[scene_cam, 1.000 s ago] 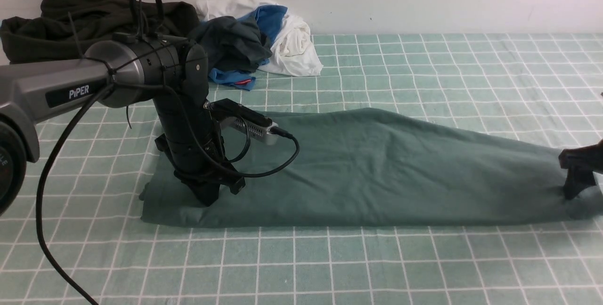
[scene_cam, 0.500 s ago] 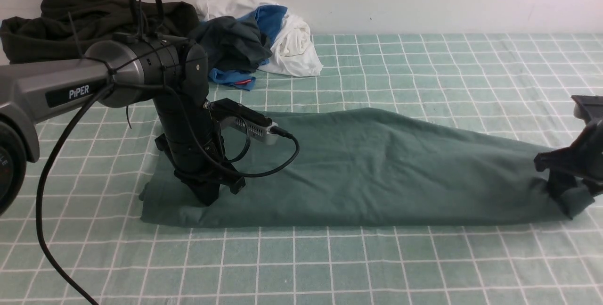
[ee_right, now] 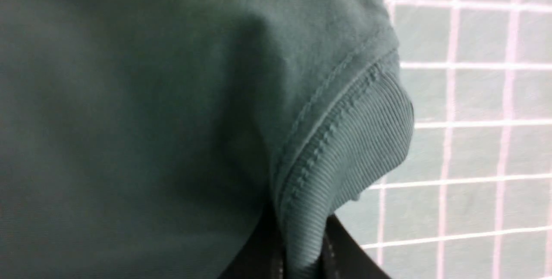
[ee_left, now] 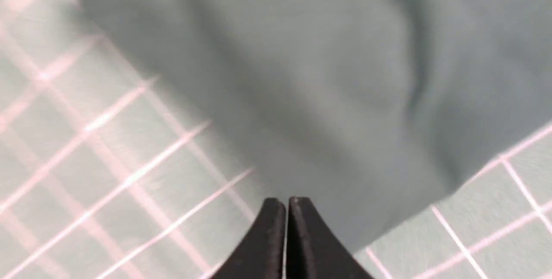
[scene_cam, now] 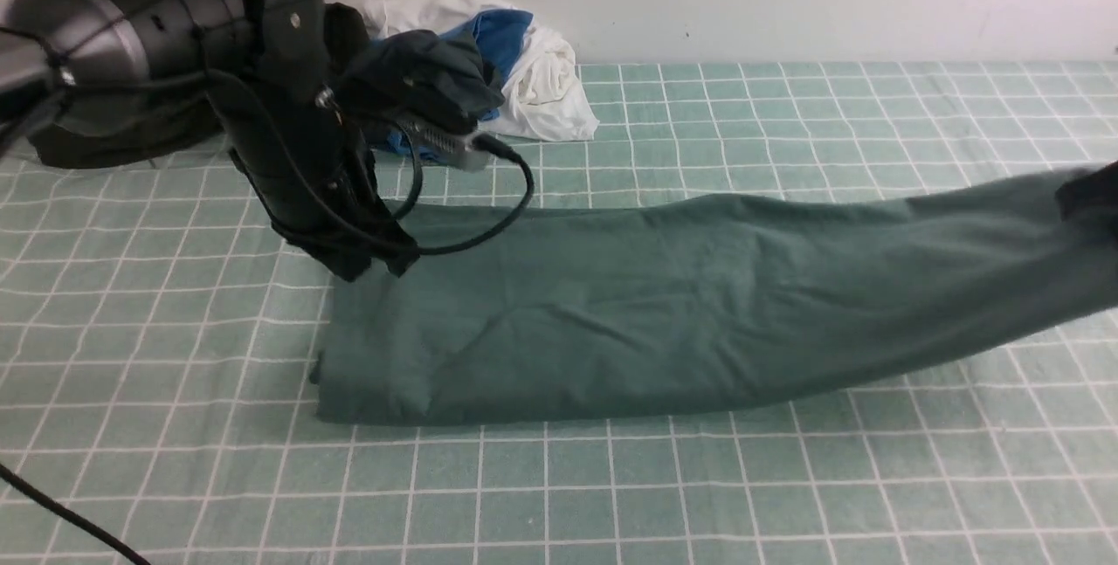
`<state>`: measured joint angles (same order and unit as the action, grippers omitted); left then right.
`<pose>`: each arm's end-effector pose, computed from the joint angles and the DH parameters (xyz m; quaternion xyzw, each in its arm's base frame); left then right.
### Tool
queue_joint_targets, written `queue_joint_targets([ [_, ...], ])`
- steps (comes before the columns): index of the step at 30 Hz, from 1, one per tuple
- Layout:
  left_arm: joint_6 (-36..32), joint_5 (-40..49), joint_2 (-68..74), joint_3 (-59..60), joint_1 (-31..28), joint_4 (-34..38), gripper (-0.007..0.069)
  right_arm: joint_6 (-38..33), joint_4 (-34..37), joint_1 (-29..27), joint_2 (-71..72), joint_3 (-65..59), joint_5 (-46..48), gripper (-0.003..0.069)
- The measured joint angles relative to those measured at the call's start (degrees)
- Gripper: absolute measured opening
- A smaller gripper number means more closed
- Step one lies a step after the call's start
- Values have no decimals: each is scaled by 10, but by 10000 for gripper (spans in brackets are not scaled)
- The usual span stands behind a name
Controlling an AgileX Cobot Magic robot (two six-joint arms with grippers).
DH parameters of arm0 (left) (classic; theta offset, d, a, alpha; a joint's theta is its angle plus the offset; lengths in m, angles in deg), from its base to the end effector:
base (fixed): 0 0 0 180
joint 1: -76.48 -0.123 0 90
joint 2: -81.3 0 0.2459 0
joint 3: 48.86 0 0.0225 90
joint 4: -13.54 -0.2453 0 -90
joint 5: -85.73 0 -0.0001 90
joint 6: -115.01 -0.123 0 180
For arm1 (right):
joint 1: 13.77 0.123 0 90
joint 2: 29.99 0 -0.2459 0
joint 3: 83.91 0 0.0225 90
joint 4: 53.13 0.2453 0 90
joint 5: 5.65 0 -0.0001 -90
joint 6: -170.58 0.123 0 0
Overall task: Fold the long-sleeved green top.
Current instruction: Use the right arm to drag the right edge of the fabric to the left and folds it over the left edge
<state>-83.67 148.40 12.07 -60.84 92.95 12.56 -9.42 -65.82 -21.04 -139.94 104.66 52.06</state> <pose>0.3573 -0.1037 0.2210 0.3005 0.9400 0.0112 0.1609 0.3672 -0.0699 0.2154 0.0209 0.9780 -0.1138 0.1735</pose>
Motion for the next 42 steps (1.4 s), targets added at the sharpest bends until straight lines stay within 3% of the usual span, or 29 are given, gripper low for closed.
queue_joint_targets([
  [3,12,27,-55,0,0,-1,-4,-17,9,8,22,54,25,31],
  [6,25,64,-115,0,0,-2,-4,-71,61,42,29,125,53,31],
  [11,35,82,-196,2,0,-2,-4,-118,148,161,15,199,66,31],
  [12,35,82,-199,2,0,-3,-4,-119,150,161,13,201,66,31],
  [14,37,86,-240,4,0,-3,-4,-122,167,240,-18,230,67,31],
  [22,38,94,-355,20,0,-3,-4,-80,189,396,-170,307,58,30],
  [31,53,96,-510,182,0,-9,-4,-64,307,434,-311,371,11,43],
  [37,64,96,-588,291,0,-31,-4,-92,376,433,-327,409,30,202],
  [38,65,93,-618,328,0,-33,-4,-100,383,433,-327,435,57,283],
  [42,90,56,-697,411,0,-33,-4,-98,347,432,-318,495,129,400],
])
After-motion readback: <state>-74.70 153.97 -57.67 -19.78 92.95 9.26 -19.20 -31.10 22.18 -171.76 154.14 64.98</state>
